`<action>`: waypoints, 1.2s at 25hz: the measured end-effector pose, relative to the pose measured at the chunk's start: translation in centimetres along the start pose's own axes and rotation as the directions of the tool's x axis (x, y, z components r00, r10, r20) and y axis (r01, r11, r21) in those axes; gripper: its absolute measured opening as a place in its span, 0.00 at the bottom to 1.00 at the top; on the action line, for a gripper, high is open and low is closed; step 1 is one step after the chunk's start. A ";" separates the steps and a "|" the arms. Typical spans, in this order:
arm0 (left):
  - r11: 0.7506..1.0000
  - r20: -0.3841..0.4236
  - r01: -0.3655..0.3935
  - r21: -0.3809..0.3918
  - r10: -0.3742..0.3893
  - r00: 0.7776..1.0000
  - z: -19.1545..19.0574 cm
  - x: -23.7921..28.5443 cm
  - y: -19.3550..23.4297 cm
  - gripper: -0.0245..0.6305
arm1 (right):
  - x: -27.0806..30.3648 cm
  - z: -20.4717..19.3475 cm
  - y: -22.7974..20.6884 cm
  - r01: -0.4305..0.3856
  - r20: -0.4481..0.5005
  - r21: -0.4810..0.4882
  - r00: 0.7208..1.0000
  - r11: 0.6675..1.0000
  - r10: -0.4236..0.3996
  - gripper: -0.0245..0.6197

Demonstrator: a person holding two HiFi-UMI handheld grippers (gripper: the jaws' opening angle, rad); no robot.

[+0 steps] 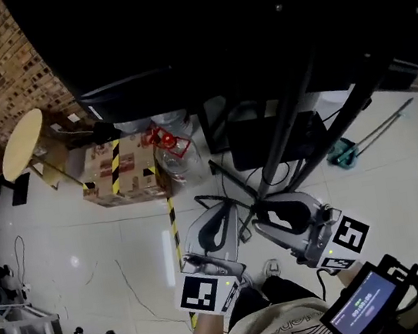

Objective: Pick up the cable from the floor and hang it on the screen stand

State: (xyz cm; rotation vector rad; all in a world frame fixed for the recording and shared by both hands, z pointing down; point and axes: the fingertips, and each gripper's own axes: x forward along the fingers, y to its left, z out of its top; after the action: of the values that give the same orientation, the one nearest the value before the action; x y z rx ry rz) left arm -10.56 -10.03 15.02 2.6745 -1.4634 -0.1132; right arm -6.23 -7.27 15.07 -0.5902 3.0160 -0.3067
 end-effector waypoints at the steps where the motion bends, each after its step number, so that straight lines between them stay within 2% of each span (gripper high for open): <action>1: 1.000 0.010 -0.005 0.008 0.005 1.000 0.8 -0.1 0.2 0.07 | 0.4 0.8 0.0 0.003 0.010 -0.021 1.000 1.000 -0.003 0.24; 3: 1.000 0.026 -0.017 0.018 0.016 1.000 2.0 -0.3 0.5 0.07 | 1.0 2.4 -0.4 0.013 0.042 -0.041 0.999 0.999 -0.011 0.24; 7: 0.997 0.087 -0.048 0.064 0.042 0.995 5.0 -0.9 0.6 0.07 | 2.2 7.3 -1.3 0.011 0.154 -0.021 0.988 1.000 -0.007 0.24; 9: 0.995 0.119 -0.057 0.085 0.046 0.992 6.8 -0.9 0.7 0.07 | 2.9 10.7 -1.7 0.022 0.184 -0.106 0.983 0.994 -0.002 0.24; 12: 0.989 0.157 -0.075 0.127 0.055 0.986 9.5 -0.1 0.9 0.07 | 4.4 16.3 -2.1 0.049 0.165 -0.309 0.986 0.950 0.003 0.24; 16: 0.981 0.215 -0.063 0.186 0.022 0.976 13.0 1.0 0.6 0.07 | 5.7 24.5 -3.1 0.084 0.175 -0.433 0.985 0.897 -0.008 0.24; 17: 0.978 0.227 -0.057 0.199 0.011 0.974 13.7 1.0 0.3 0.07 | 5.9 26.7 -3.4 0.117 0.178 -0.489 0.983 0.864 -0.032 0.24; 18: 0.977 0.237 -0.050 0.209 -0.001 0.972 14.3 0.9 -0.1 0.07 | 6.0 29.1 -3.8 0.157 0.181 -0.562 0.981 0.812 -0.065 0.24; 19: 0.975 0.245 -0.042 0.216 -0.012 0.969 14.7 0.9 -0.5 0.07 | 6.2 31.6 -4.1 0.196 0.182 -0.643 0.978 0.740 -0.101 0.24; 22: 0.974 0.256 -0.014 0.225 -0.045 0.966 14.7 0.6 -1.9 0.07 | 6.6 40.0 -4.8 0.278 0.192 -0.836 0.956 0.474 -0.222 0.24; 23: 0.975 0.256 -0.004 0.224 -0.055 0.965 14.4 0.6 -2.3 0.07 | 6.8 42.8 -5.2 0.291 0.191 -0.866 0.944 0.406 -0.269 0.24; 24: 0.975 0.254 0.006 0.221 -0.064 0.965 14.0 0.6 -2.7 0.07 | 7.0 45.4 -5.9 0.299 0.183 -0.883 0.929 0.363 -0.321 0.24; 25: 0.976 0.253 0.017 0.217 -0.073 0.965 13.6 0.8 -3.0 0.07 | 7.2 47.8 -6.7 0.307 0.172 -0.888 0.912 0.343 -0.372 0.24; 26: 0.977 0.253 0.028 0.210 -0.082 0.964 13.3 1.1 -3.2 0.07 | 7.3 50.0 -7.7 0.318 0.160 -0.885 0.894 0.340 -0.418 0.23; 28: 0.980 0.259 0.050 0.194 -0.101 0.961 13.2 1.7 -3.6 0.07 | 7.0 53.1 -9.0 0.351 0.152 -0.866 0.864 0.356 -0.481 0.23; 29: 0.979 0.264 0.060 0.193 -0.110 0.958 13.3 2.0 -3.8 0.07 | 6.5 54.3 -9.5 0.376 0.165 -0.858 0.847 0.350 -0.505 0.23; 30: 0.978 0.267 0.067 0.200 -0.120 0.956 13.6 2.3 -4.1 0.07 | 5.8 55.2 -10.1 0.399 0.184 -0.858 0.827 0.324 -0.531 0.23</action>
State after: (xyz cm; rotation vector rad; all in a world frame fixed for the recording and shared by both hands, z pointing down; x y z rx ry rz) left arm -7.35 -10.33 1.04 2.9844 -1.4847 -0.3921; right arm -2.93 -28.75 -36.94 -1.5579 2.7823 1.3868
